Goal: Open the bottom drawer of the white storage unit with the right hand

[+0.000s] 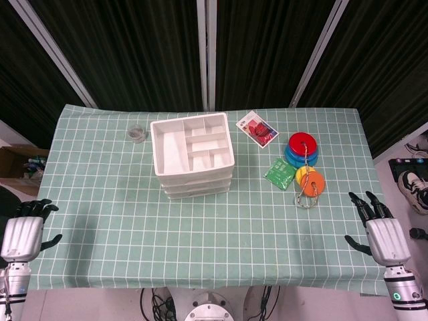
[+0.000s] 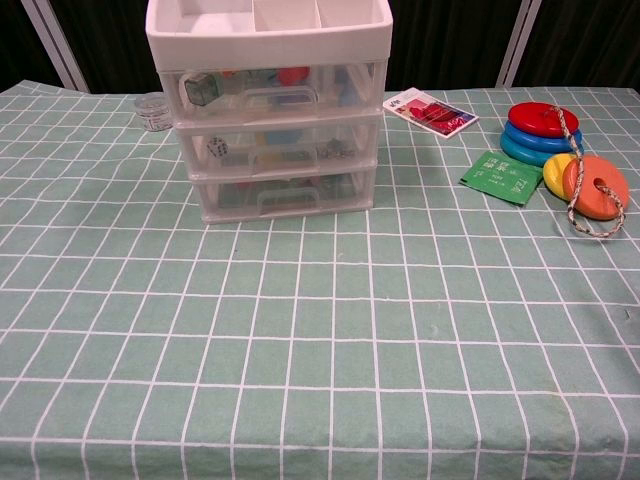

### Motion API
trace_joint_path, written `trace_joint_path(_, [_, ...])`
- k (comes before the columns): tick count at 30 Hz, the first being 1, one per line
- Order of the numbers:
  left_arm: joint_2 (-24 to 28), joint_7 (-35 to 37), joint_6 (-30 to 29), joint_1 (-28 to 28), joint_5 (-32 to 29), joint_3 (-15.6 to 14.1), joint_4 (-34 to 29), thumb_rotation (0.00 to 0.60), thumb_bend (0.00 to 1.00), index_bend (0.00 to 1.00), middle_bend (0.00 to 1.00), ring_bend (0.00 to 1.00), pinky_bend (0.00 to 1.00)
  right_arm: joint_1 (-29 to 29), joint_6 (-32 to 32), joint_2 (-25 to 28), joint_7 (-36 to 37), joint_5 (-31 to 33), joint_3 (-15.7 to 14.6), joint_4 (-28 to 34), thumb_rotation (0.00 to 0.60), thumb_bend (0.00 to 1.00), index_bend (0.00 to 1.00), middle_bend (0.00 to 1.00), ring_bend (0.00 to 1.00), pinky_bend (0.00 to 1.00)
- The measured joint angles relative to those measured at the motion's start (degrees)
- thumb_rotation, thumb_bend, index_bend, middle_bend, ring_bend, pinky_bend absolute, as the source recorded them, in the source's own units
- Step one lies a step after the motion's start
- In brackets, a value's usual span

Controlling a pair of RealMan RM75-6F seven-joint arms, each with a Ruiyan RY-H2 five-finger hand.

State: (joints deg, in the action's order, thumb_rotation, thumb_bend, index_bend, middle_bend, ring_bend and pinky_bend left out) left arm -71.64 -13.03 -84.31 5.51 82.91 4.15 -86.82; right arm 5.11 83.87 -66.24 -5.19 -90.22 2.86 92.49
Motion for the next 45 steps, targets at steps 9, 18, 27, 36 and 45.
trace_joint_path(9, [0.2,-1.0,0.5,0.4,-0.7,0.1,-1.1,0.600,0.02,0.37,0.26,0.21,0.21,1.5,-2.1,-0.3,1.6,0.2,0.0,-0.3,0.600,0.08,0.00,0.23,0.04,0.22])
trace_joint_path(18, [1.1,-0.7,-0.9,-0.2,-0.4,-0.2,-1.8,0.600,0.03,0.37,0.26,0.21,0.21,4.2,-3.2,-1.5,3.6,-2.5,0.1,0.9,0.600,0.10,0.02,0.37,0.23,0.36])
trace_joint_path(27, [1.0,0.2,-1.8,-0.7,0.2,-0.6,-1.9,0.600,0.02,0.36,0.26,0.21,0.21,11.5,-13.0,-5.2,14.5,-2.1,1.2,3.9,0.600,0.18,0.08,0.54,0.46,0.56])
trace_joint_path(36, [1.1,2.2,-1.4,-0.8,-0.4,-0.5,-0.7,0.600,0.02,0.37,0.26,0.21,0.21,22.2,-29.6,-12.5,34.0,5.0,4.4,6.0,0.600,0.29,0.09,0.65,0.58,0.65])
trace_joint_path(45, [1.4,4.2,-0.7,-0.3,-1.1,0.1,1.4,0.600,0.02,0.37,0.26,0.21,0.21,31.2,-40.1,-25.6,45.4,13.9,9.2,-0.7,0.600,0.35,0.09,0.66,0.62,0.65])
